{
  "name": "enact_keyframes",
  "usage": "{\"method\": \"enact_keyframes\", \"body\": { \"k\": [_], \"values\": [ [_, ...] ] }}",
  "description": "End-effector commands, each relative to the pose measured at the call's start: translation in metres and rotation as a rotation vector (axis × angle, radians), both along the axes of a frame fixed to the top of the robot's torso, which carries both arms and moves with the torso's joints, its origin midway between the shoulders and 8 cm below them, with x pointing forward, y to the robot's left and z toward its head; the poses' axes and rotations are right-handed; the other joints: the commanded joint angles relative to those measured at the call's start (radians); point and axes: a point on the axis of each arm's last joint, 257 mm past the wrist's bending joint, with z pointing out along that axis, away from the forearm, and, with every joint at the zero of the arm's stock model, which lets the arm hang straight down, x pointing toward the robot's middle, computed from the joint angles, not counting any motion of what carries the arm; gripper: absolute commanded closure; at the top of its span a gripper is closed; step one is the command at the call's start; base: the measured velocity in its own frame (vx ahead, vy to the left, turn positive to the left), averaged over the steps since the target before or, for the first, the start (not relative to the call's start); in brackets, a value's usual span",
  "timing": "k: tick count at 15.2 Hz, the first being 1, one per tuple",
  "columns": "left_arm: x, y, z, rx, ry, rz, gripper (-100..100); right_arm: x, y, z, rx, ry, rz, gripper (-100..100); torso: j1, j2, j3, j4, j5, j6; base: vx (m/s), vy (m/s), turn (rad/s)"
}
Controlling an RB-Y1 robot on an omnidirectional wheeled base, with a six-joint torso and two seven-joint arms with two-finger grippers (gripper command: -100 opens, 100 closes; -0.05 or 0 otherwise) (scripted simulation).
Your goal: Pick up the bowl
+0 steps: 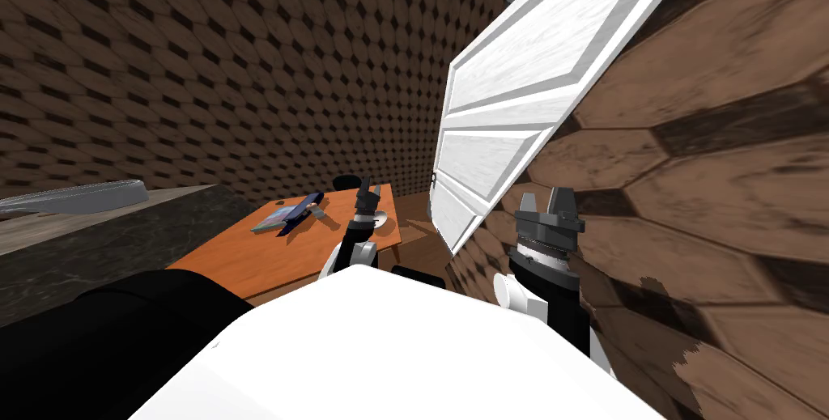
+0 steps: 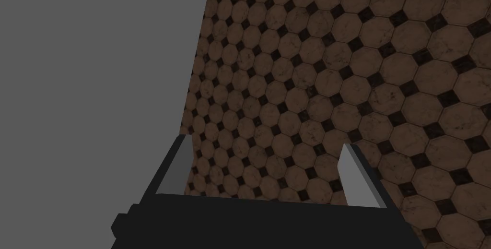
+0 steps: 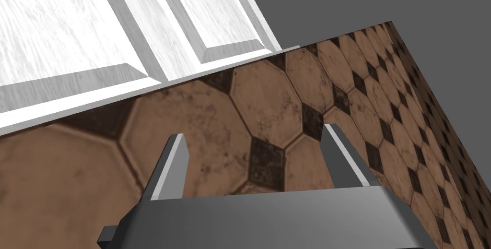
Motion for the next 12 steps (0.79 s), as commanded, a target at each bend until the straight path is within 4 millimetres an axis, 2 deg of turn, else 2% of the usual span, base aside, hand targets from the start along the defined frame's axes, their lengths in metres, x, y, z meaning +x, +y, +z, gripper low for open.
{"method": "enact_keyframes", "body": {
  "k": [1,5,7,8,10,11,12],
  "values": [
    [0.002,-0.001,-0.006,0.032,0.022,-0.017,-100,0.000,0.000,0.000,0.000,0.000,0.000,0,0.000,0.000,0.000,0.000,0.000,0.000,-0.045,-0.028,-0.020],
    [0.008,0.001,-0.019,0.071,0.069,-0.037,-100,0.000,0.000,0.000,0.000,0.000,0.000,0,-0.004,0.006,0.003,0.001,-0.001,0.000,-0.081,-0.051,-0.034],
    [0.015,0.008,-0.037,0.094,0.132,-0.048,-100,0.000,0.000,0.000,0.000,0.000,0.000,0,-0.003,0.006,0.003,0.001,-0.001,0.000,-0.068,-0.054,-0.066],
    [0.015,0.008,-0.037,0.097,0.133,-0.049,-100,0.000,0.000,0.000,0.000,0.000,0.000,0,-0.004,0.006,0.003,0.001,-0.001,0.000,-0.051,-0.040,-0.061],
    [0.022,0.020,-0.061,0.108,0.212,-0.051,-100,0.000,0.000,0.000,0.000,0.000,0.000,0,-0.002,0.004,0.002,0.001,-0.001,0.000,-0.038,-0.031,-0.080],
    [0.022,0.020,-0.061,0.108,0.212,-0.051,-100,0.000,0.000,0.000,0.000,0.000,0.000,0,-0.002,0.004,0.002,0.001,0.000,0.000,-0.032,-0.025,-0.084],
    [0.026,0.029,-0.074,0.108,0.256,-0.048,-100,0.000,0.000,0.000,0.000,0.000,0.000,0,-0.002,0.003,0.002,0.001,0.000,0.000,-0.023,-0.023,-0.101]
  ]
}}
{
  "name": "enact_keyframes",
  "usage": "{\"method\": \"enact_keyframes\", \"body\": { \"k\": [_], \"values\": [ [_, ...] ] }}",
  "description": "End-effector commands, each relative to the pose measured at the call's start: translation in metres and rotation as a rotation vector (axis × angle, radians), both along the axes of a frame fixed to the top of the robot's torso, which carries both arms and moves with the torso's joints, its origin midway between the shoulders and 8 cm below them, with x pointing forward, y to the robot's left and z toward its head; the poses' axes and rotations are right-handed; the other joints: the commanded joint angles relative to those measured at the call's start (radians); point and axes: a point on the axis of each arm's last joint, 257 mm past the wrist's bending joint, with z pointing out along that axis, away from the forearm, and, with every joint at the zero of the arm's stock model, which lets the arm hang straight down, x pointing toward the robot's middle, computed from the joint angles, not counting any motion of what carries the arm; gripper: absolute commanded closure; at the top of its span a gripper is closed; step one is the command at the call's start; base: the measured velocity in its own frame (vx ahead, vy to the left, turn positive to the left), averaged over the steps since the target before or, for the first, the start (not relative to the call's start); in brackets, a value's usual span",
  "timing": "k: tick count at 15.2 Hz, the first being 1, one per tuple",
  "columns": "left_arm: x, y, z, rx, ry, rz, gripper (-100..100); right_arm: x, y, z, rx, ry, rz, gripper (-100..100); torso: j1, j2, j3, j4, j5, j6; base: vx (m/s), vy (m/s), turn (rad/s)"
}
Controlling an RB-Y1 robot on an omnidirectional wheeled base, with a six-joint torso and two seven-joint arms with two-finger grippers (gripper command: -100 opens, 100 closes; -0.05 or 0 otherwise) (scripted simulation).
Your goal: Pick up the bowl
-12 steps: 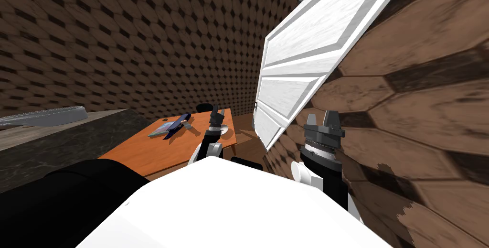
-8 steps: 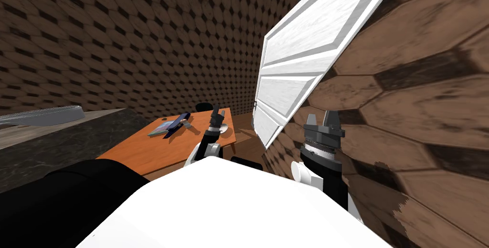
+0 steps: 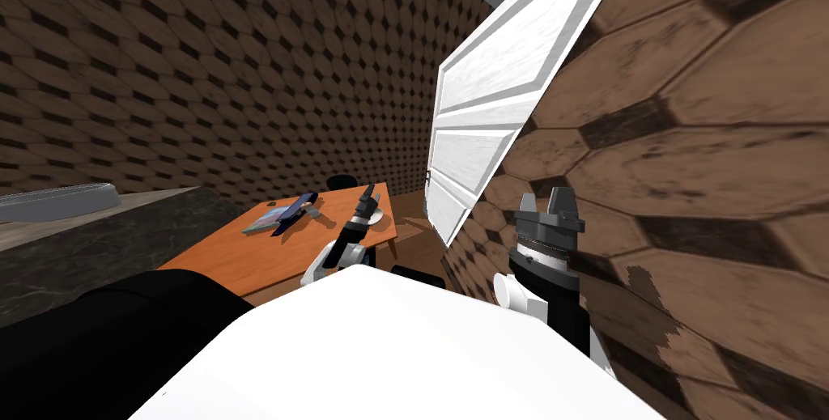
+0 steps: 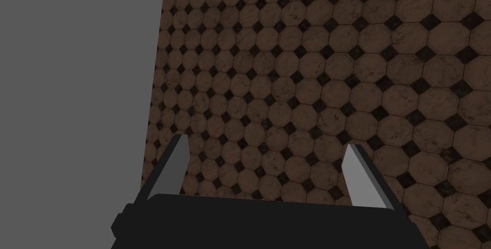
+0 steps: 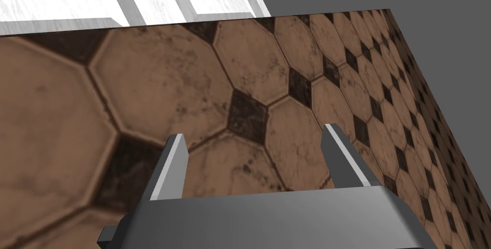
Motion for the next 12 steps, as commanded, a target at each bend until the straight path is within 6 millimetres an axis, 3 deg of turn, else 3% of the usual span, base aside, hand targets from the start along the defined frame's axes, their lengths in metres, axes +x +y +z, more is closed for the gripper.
{"method": "enact_keyframes", "body": {
  "k": [1,4,5,6,7,8,9,12],
  "values": [
    [0.005,0.007,-0.010,0.001,0.040,0.004,-100,0.000,0.000,0.000,0.000,0.000,0.000,0,0.000,0.000,0.000,0.000,0.000,0.000,-0.016,-0.017,-0.079],
    [0.012,0.027,-0.039,-0.005,0.135,0.024,-100,0.000,0.000,0.000,0.000,0.000,0.000,0,0.001,-0.001,-0.001,0.000,0.000,0.000,-0.008,-0.015,-0.091],
    [0.012,0.027,-0.039,-0.005,0.135,0.024,-100,0.000,0.000,0.000,0.000,0.000,0.000,0,0.001,-0.002,-0.001,0.000,0.000,0.000,-0.004,-0.012,-0.075],
    [0.014,0.039,-0.055,-0.013,0.185,0.038,-100,0.000,0.000,0.000,0.000,0.000,0.000,0,0.001,-0.002,-0.001,0.000,0.000,0.000,-0.004,-0.012,-0.102],
    [0.014,0.039,-0.055,-0.013,0.185,0.038,-100,0.000,0.000,0.000,0.000,0.000,0.000,0,0.001,-0.002,-0.001,0.000,0.000,0.000,-0.003,-0.010,-0.085],
    [0.015,0.052,-0.071,-0.024,0.234,0.055,-100,0.000,0.000,0.000,0.000,0.000,0.000,0,0.001,-0.002,-0.001,0.000,0.000,0.000,0.000,-0.010,-0.100],
    [0.015,0.052,-0.072,-0.024,0.237,0.055,-100,0.000,0.000,0.000,0.000,0.000,0.000,0,0.001,-0.002,-0.001,-0.001,0.000,0.000,0.002,-0.009,-0.094],
    [0.015,0.080,-0.103,-0.054,0.335,0.094,-100,0.000,0.000,0.000,0.000,0.000,0.000,0,0.001,-0.003,-0.002,-0.001,0.000,0.000,0.007,-0.008,-0.115]
  ]
}}
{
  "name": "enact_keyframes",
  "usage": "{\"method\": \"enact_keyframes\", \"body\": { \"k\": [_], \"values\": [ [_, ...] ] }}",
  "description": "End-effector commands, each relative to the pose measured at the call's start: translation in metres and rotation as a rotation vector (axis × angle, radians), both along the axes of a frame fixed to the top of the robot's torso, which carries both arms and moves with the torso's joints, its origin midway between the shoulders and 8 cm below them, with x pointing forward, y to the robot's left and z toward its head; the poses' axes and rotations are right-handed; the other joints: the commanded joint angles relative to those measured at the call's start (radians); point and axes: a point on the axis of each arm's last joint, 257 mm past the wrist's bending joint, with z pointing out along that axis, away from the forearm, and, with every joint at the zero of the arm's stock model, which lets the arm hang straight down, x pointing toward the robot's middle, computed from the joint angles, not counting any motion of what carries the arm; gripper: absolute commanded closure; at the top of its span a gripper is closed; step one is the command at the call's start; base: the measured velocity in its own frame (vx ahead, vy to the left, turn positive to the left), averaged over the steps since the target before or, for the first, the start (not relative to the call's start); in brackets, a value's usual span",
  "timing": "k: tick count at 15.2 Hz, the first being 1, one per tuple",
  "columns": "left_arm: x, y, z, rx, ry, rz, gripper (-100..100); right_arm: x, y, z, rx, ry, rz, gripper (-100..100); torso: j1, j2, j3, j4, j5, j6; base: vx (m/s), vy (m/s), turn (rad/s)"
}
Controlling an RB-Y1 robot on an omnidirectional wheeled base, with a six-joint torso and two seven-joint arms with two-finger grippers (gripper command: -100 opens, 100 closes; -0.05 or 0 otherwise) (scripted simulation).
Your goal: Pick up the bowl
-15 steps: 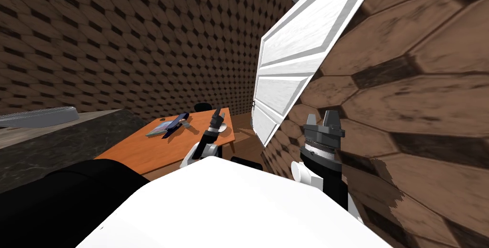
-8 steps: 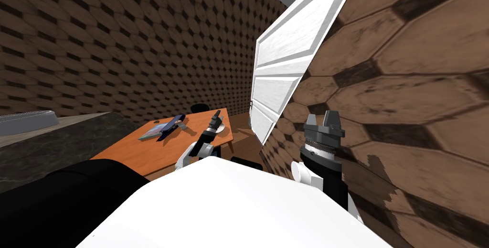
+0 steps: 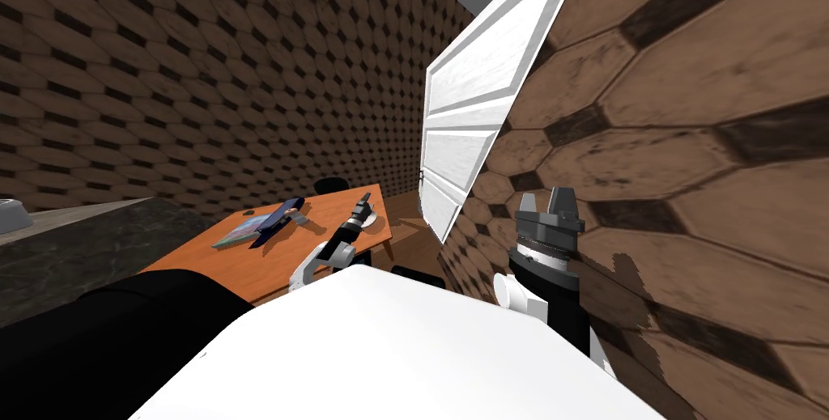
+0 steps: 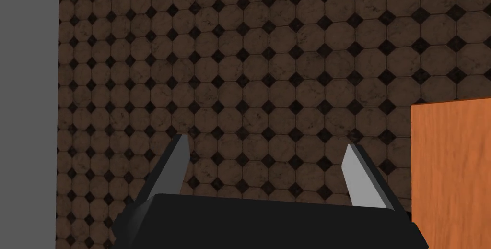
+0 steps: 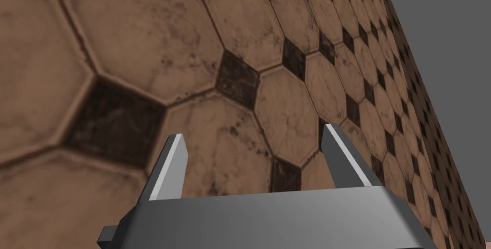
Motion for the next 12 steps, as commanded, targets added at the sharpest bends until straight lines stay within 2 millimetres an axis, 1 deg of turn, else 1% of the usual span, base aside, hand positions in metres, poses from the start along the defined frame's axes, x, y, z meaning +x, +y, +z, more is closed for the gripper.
{"method": "enact_keyframes", "body": {
  "k": [1,2,3,4,5,6,7,8,9,10,12],
  "values": [
    [0.000,0.012,-0.016,-0.015,0.053,0.021,-100,0.000,0.000,0.000,0.000,0.000,0.000,0,0.000,0.000,0.000,0.000,0.000,0.000,0.009,-0.003,-0.091],
    [-0.002,0.027,-0.032,-0.032,0.098,0.044,-100,0.000,0.000,0.000,0.000,0.000,0.000,0,0.000,0.000,0.000,0.000,0.000,0.000,0.012,-0.003,-0.133],
    [-0.002,0.027,-0.034,-0.033,0.107,0.046,-100,0.000,0.000,0.000,0.000,0.000,0.000,0,0.000,0.000,0.000,0.000,0.000,0.000,0.013,-0.001,-0.105],
    [-0.004,0.042,-0.048,-0.053,0.146,0.070,-100,0.000,0.000,0.000,0.000,0.000,0.000,0,0.000,0.000,0.000,0.000,0.000,0.000,0.015,-0.001,-0.122],
    [-0.005,0.043,-0.052,-0.055,0.162,0.073,-100,0.000,0.000,0.000,0.000,0.000,0.000,0,0.000,-0.001,0.000,0.000,0.000,0.000,0.016,0.001,-0.109],
    [-0.009,0.057,-0.067,-0.077,0.205,0.100,-100,0.000,0.000,0.000,0.000,0.000,0.000,0,0.001,-0.001,0.000,0.000,0.000,0.000,0.018,0.002,-0.158],
    [-0.009,0.058,-0.070,-0.079,0.216,0.103,-100,0.000,0.000,0.000,0.000,0.000,0.000,0,0.001,-0.001,0.000,0.000,0.000,0.000,0.020,0.006,-0.112],
    [-0.014,0.073,-0.085,-0.103,0.257,0.131,-100,0.000,0.000,0.000,0.000,0.000,0.000,0,0.001,-0.001,-0.001,0.000,0.000,0.000,0.025,0.007,-0.118],
    [-0.015,0.074,-0.088,-0.105,0.271,0.134,-100,0.000,0.000,0.000,0.000,0.000,0.000,0,0.001,-0.001,-0.001,0.000,0.000,0.000,0.023,0.009,-0.098],
    [-0.021,0.088,-0.103,-0.131,0.309,0.163,-100,0.000,0.000,0.000,0.000,0.000,0.000,0,0.001,-0.001,-0.001,0.000,0.000,0.000,0.026,0.007,-0.114],
    [-0.022,0.089,-0.106,-0.134,0.325,0.166,-100,0.000,0.000,0.000,0.000,0.000,0.000,0,0.001,-0.001,-0.001,0.000,0.000,0.000,0.019,0.006,-0.076]
  ]
}}
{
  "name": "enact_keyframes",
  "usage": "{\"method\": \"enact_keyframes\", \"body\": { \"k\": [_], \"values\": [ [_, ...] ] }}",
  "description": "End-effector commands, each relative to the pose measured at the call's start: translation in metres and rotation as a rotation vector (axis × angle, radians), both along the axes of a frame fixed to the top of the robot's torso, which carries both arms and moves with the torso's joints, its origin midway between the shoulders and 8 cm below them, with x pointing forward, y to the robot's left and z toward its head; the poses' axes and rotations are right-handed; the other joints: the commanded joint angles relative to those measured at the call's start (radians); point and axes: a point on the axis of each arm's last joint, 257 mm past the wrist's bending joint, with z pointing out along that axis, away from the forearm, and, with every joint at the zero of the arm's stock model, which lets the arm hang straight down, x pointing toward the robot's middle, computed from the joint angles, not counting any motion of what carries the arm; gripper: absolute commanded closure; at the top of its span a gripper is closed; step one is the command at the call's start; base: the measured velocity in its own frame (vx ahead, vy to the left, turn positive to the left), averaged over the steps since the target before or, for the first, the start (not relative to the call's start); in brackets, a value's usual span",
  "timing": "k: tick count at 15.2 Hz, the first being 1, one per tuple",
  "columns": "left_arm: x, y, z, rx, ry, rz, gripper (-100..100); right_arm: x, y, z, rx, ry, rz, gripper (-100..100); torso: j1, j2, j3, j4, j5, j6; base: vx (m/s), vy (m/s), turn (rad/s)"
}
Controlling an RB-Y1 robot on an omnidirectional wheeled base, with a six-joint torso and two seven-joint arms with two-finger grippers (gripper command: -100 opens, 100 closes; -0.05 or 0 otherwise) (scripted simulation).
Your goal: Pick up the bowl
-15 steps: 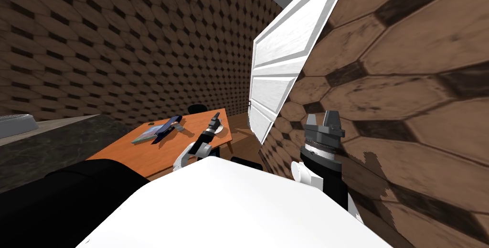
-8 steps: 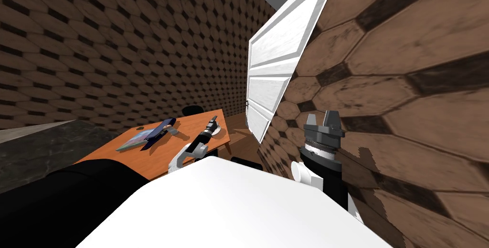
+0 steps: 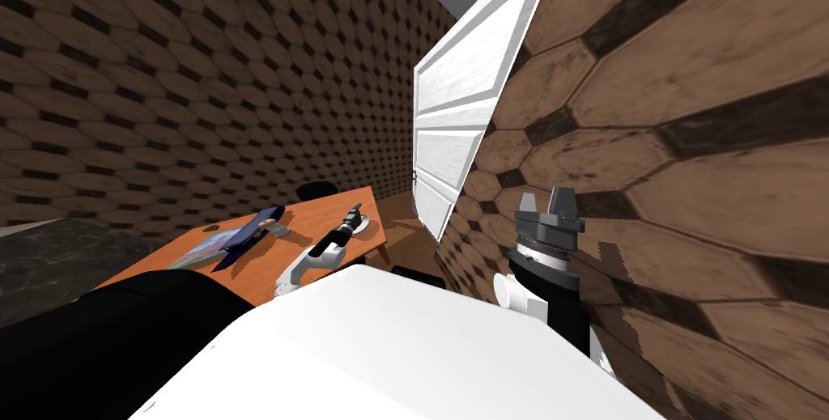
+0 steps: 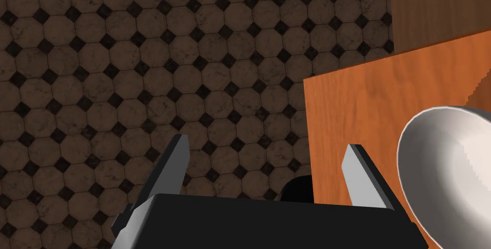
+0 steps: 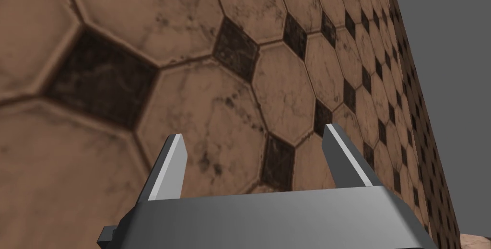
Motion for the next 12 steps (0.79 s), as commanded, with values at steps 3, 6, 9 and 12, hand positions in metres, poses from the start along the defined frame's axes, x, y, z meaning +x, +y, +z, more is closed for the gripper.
{"method": "enact_keyframes", "body": {
  "k": [3,6,9,12],
  "values": [
    [-0.018,0.030,-0.036,-0.064,0.101,0.074,-100,0.000,0.000,0.000,0.000,0.000,0.000,0,0.000,0.000,0.000,0.000,0.000,0.000,0.019,0.005,-0.126],
    [-0.030,0.043,-0.056,-0.100,0.161,0.112,-100,0.000,0.000,0.000,0.000,0.000,0.000,0,0.000,0.000,0.000,0.000,0.000,0.000,0.019,0.011,-0.074],
    [-0.043,0.056,-0.075,-0.137,0.218,0.151,-100,0.000,0.000,0.000,0.000,0.000,0.000,0,0.000,-0.001,0.000,0.000,0.000,0.000,0.027,0.015,-0.126],
    [-0.068,0.077,-0.104,-0.209,0.297,0.223,-100,0.000,0.000,0.000,0.000,0.000,0.000,0,0.001,-0.001,0.000,0.000,0.000,0.000,0.029,0.017,-0.127]
  ]
}}
